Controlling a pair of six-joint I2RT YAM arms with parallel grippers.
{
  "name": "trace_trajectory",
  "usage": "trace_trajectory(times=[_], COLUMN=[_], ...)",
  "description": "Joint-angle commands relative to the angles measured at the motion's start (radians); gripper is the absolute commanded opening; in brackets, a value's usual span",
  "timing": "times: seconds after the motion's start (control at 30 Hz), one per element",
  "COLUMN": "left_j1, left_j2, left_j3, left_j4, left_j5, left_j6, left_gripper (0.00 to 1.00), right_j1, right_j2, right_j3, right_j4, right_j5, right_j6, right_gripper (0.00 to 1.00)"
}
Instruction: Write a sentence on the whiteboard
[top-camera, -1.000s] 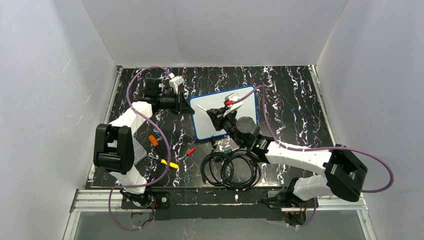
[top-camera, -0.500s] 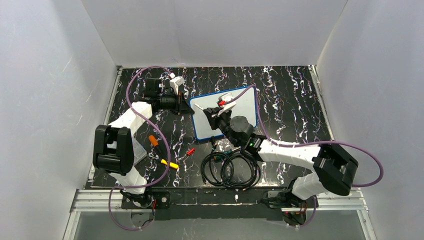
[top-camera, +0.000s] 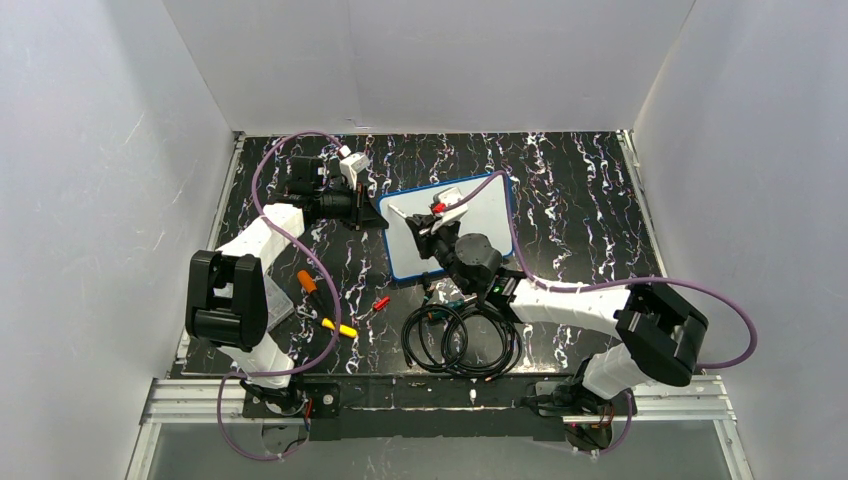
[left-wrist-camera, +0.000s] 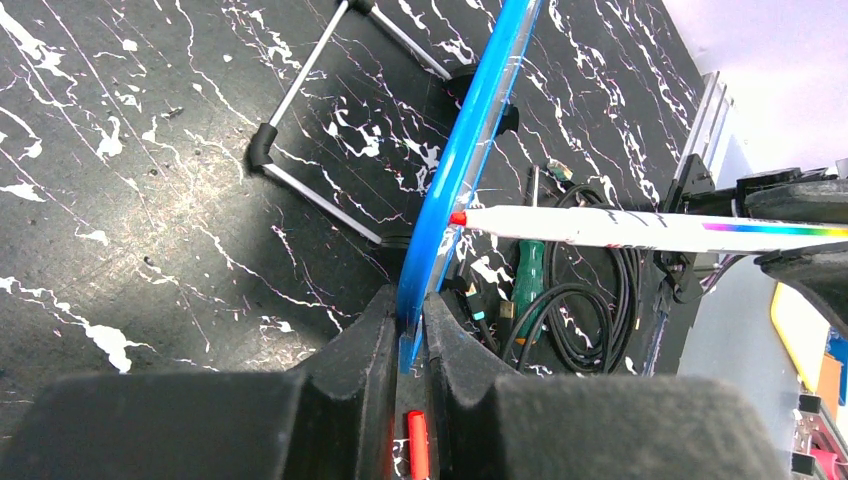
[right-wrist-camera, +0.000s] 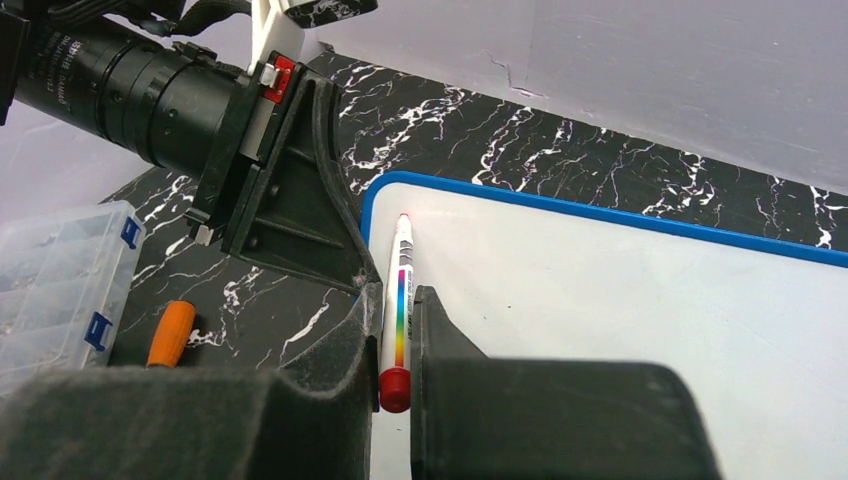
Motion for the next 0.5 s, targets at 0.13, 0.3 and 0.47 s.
trace_trajectory(times=[0.13,0.3,0.47], left_j1=[-0.006,-0.006,-0.007], left_j2=[-0.066,-0.067,-0.067], left_j3=[0.008,0.008,0.007], left_j4=[-0.033,-0.034,-0.036], left_j5=[-0.001,-0.001,-0.001], left_j6=[0.020,0.020,0.020], left_gripper=[0.00,0.00,0.00], right_j1=[0.015,0.032,0.039], right_j2=[-0.032,-0.052,-0.067], right_j3=[-0.013,-0.048,-0.060], right_j4=[0.024,0.007,0.016], right_j5=[0.065,0.094,0.099], right_j6=[-0.007,-0.001,0.001], right_gripper=[0.01,0.01,0.01])
